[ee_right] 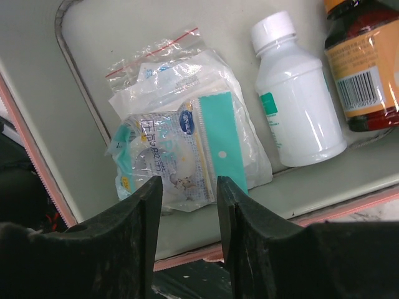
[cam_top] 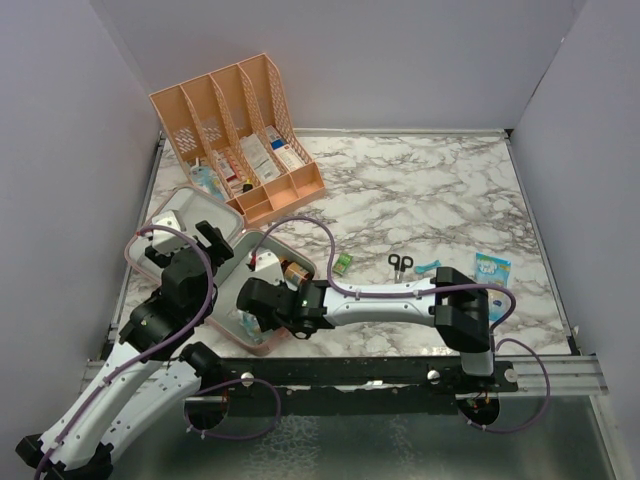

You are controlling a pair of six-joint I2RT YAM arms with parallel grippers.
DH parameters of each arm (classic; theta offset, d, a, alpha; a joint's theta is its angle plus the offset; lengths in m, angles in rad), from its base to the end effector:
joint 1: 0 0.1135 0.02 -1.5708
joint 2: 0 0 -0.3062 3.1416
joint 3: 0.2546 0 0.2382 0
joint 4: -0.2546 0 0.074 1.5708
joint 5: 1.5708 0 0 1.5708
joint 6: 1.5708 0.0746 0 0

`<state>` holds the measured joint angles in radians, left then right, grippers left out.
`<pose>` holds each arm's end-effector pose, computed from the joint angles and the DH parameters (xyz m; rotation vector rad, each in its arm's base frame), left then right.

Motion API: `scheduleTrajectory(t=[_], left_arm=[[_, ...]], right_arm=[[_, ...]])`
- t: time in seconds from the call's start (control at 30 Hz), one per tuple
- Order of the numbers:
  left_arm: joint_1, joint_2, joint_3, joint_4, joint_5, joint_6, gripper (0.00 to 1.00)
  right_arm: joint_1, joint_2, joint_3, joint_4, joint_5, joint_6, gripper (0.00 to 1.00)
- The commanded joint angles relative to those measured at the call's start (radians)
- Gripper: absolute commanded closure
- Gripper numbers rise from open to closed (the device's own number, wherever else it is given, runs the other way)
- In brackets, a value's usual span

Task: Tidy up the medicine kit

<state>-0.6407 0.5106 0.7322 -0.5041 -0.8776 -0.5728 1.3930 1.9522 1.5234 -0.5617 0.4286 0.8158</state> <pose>0.0996 -0.0027 0.3384 -0.5255 1.6697 -0.0705 0.1095 0.4338 0.2378 -0.5504 2.4192 0.4180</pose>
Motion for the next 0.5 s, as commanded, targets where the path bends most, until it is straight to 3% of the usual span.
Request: scheduleTrajectory(t=[0.0,0.23,0.47], left_arm=[[0.006,-0.004,0.004,-0.013,-0.001,-0.008,0.23],[0.006,-0.014,0.006,-0.029,-0.036,-0.021,0.23],[0.006,-0.039,0.003,-0.039,-0.066,-0.039,0.24]], right_arm=[[0.006,0.006,0.048,0.041,-0.011,-0.152,0.58],[0.006,0.076,0.1,0.032,-0.06,-0.213,0.5],[0.005,0.099,0.078,0.053,-0.084,-0.191,0.52]])
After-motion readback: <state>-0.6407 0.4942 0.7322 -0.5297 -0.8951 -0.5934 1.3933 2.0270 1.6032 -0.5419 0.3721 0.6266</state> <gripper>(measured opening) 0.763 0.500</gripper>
